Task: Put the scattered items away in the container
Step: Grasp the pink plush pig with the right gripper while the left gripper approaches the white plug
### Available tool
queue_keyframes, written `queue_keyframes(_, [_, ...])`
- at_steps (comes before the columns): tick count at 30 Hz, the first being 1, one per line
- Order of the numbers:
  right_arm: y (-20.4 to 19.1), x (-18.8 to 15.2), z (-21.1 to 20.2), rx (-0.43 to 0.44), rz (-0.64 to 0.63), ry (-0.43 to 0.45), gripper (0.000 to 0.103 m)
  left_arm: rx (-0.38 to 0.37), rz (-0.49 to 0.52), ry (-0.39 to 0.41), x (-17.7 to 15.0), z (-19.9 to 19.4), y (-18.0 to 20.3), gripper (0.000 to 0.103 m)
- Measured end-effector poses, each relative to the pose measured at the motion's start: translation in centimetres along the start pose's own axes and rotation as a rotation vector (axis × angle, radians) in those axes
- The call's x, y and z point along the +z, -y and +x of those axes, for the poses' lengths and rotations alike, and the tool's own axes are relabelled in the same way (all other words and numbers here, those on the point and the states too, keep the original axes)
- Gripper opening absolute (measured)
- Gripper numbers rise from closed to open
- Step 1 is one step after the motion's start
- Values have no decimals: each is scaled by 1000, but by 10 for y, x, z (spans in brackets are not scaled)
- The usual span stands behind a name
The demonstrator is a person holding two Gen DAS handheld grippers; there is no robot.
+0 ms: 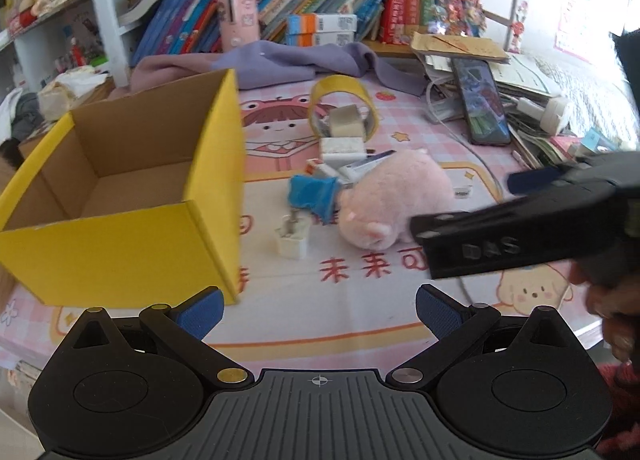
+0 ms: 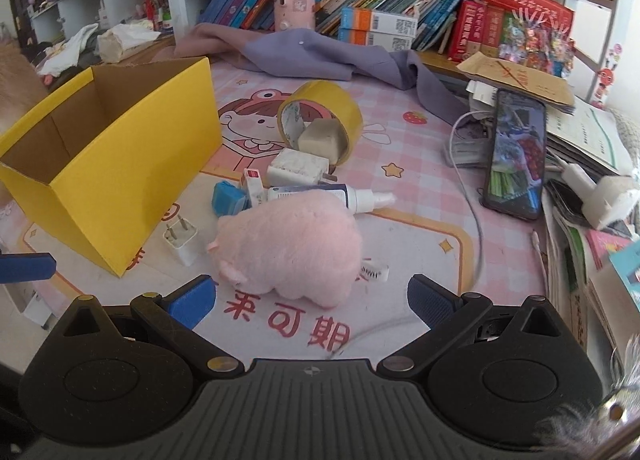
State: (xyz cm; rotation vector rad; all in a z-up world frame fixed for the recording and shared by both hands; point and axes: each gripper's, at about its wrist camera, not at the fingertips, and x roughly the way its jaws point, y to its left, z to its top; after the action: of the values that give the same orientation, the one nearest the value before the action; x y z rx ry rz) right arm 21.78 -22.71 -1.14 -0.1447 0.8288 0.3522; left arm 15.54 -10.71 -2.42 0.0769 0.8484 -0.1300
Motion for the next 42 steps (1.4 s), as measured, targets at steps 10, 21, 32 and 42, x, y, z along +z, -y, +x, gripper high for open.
queue_keyframes(10, [13, 20, 42, 111, -65, -54, 103, 41, -10, -47, 8, 19, 28, 103])
queue_keyframes(21, [22, 31, 67, 240, -41, -106, 89, 104, -55, -64, 19, 23, 31, 101])
queue_keyframes(32, [73, 35, 27, 179, 10, -10, 61, 149, -58, -84, 34, 47, 36, 89])
queue_keyframes(42, [96, 25, 37, 127, 40, -83, 64, 297, -117, -96, 45, 86, 27, 57])
